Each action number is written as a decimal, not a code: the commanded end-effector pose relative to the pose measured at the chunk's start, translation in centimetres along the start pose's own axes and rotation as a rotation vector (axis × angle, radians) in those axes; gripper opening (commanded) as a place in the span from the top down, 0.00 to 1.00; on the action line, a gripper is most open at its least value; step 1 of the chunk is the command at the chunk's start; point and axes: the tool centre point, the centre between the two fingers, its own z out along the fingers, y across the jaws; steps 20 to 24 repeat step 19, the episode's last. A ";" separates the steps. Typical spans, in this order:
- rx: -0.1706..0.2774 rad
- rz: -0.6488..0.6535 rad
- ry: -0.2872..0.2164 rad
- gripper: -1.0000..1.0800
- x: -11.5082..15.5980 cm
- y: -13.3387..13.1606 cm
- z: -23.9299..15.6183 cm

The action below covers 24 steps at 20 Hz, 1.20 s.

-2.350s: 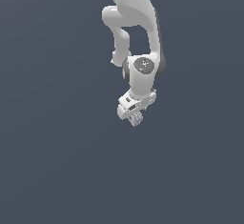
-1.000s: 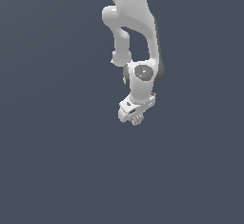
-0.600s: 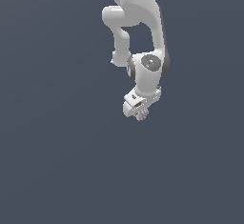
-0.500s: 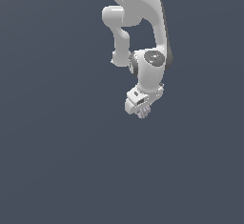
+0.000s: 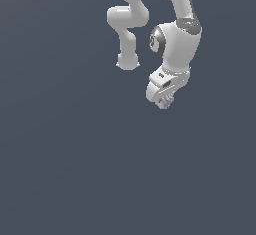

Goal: Pick up the object and move it to a goal position.

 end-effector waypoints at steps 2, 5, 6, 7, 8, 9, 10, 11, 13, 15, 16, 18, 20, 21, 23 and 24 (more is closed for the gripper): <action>0.000 0.000 -0.001 1.00 0.3 -1.9 -2.8; 0.001 0.000 -0.001 1.00 0.6 -3.1 -4.7; 0.001 0.000 -0.001 1.00 0.7 -3.4 -5.2; 0.002 0.001 0.000 1.00 0.8 -3.7 -5.7; 0.002 0.001 0.000 1.00 0.8 -4.0 -6.1; 0.002 0.001 0.000 1.00 0.9 -4.2 -6.5; 0.002 0.001 0.000 1.00 1.0 -4.4 -6.8; 0.002 0.001 0.000 1.00 1.0 -4.6 -7.0; 0.002 0.001 0.000 1.00 1.1 -4.7 -7.4; 0.002 0.001 0.000 1.00 1.1 -4.8 -7.5; 0.002 0.001 0.000 1.00 1.2 -4.8 -7.4; 0.002 0.001 0.000 1.00 1.2 -4.6 -7.2; 0.002 0.001 0.000 1.00 1.2 -4.6 -7.2; 0.002 0.001 0.000 1.00 1.2 -4.6 -7.2; 0.002 0.001 0.000 1.00 1.2 -4.6 -7.2; 0.002 0.001 0.000 1.00 1.2 -4.6 -7.2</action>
